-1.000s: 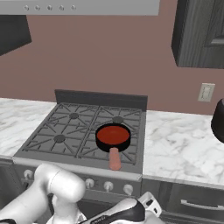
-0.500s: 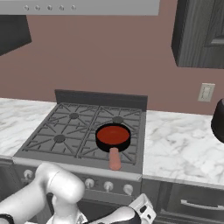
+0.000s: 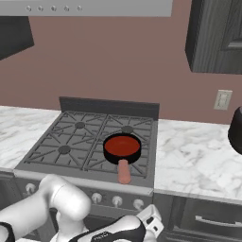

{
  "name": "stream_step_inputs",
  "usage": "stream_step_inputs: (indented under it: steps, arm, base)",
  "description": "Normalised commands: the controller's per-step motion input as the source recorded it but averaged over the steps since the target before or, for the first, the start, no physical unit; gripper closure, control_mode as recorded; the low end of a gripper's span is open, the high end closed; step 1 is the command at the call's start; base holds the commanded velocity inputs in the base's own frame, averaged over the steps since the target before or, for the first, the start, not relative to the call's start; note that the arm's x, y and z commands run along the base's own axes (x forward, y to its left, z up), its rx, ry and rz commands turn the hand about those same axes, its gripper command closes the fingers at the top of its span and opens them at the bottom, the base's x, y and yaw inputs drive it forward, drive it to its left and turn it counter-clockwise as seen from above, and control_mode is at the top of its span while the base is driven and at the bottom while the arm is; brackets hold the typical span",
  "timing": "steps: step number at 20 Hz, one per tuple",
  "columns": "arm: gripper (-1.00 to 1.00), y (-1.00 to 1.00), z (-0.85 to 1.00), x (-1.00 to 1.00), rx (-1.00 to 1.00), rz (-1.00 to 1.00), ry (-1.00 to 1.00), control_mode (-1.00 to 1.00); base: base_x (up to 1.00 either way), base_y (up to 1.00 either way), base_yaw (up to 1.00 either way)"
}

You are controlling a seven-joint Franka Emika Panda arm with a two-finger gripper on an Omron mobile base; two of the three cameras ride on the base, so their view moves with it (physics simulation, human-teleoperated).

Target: Wait until the marinara sauce is simmered to a deep red color and then turn off the stove.

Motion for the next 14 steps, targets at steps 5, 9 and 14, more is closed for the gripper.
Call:
stream_step_inputs:
  steps: [5,9,14]
  arm:
    - [-1.0,0.03,0.0,0.3,0.0,-0.04,-0.01,-1.0]
    - [-1.0,0.0,-0.01,0.17,0.0,0.0,-0.01,-1.0]
    - [-1.0,0.04,-0.15,0.0,-0.01,0.0,-0.01,-1.0]
  base:
    - [0.0,0.0,0.0]
    - [0.0,0.0,0.0]
    - [0.0,0.0,0.0]
